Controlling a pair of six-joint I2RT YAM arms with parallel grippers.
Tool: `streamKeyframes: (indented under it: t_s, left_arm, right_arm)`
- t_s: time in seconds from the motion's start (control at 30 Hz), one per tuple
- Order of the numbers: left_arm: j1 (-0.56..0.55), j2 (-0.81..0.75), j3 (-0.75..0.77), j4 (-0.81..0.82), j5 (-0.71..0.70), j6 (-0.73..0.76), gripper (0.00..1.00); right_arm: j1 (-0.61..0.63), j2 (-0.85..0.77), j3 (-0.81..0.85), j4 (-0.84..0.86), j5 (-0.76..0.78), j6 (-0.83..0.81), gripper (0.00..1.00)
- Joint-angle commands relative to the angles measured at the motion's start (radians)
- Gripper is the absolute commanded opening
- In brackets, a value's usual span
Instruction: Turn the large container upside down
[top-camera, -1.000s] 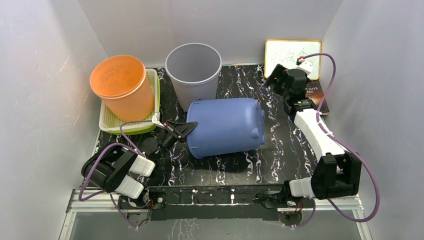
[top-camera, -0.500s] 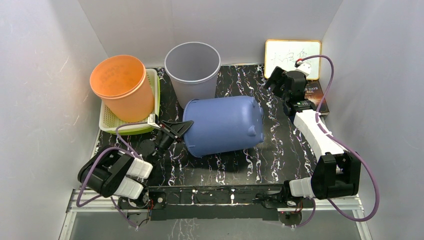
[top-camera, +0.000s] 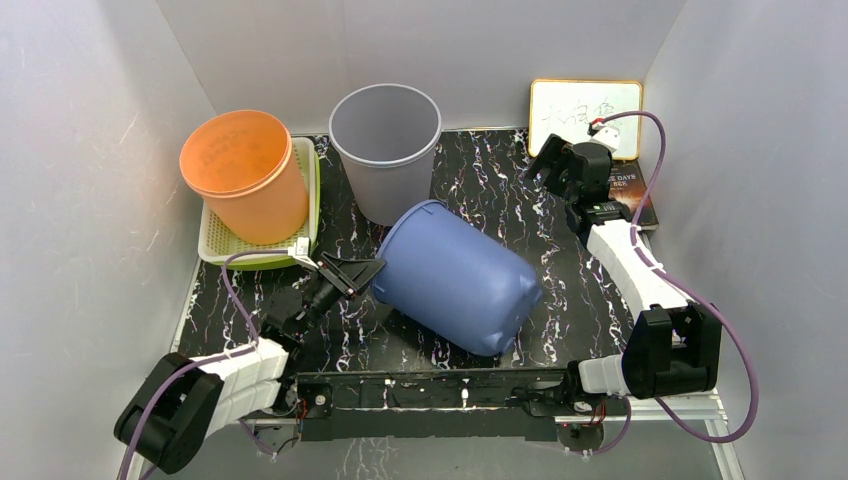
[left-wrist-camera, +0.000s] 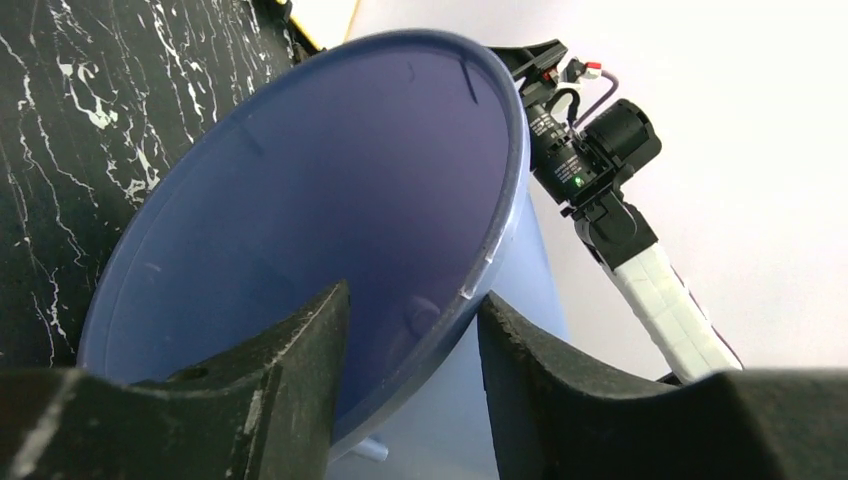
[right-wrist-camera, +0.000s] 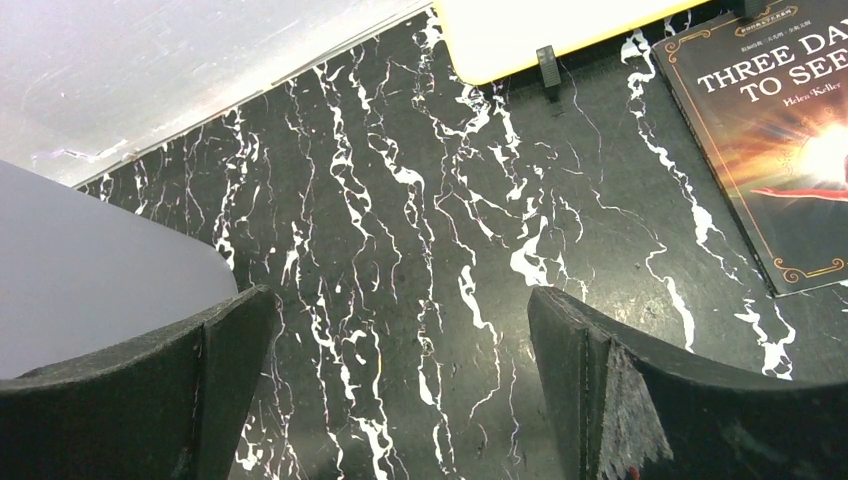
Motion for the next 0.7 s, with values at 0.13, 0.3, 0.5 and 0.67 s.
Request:
streamKeyframes:
  t_s: [0.13,0.3,0.5,0.67]
  left_arm:
    - [0.024,0.068,-0.117,-0.150,-0.045,0.038,0.37]
    - [0.025,0.105,-0.117,-0.148,-0.035,0.039,0.07]
    - [0.026,0.084,-0.138,-0.199,-0.062,0.028,0.00]
    - [0.027,0.020,-0.137,-0.289,-0.079,0.045,0.00]
  right_arm:
    - [-0.007,-0.015,-0.008,0.070,0.002,0.004,0.98]
    - [-0.007,-0.021,-0.013,0.065,0.014,-0.003,0.98]
    - [-0.007,-0.023,-0.017,0.068,0.013,-0.002,0.98]
    - [-0.007,-0.021,-0.023,0.075,0.008,0.002,0.98]
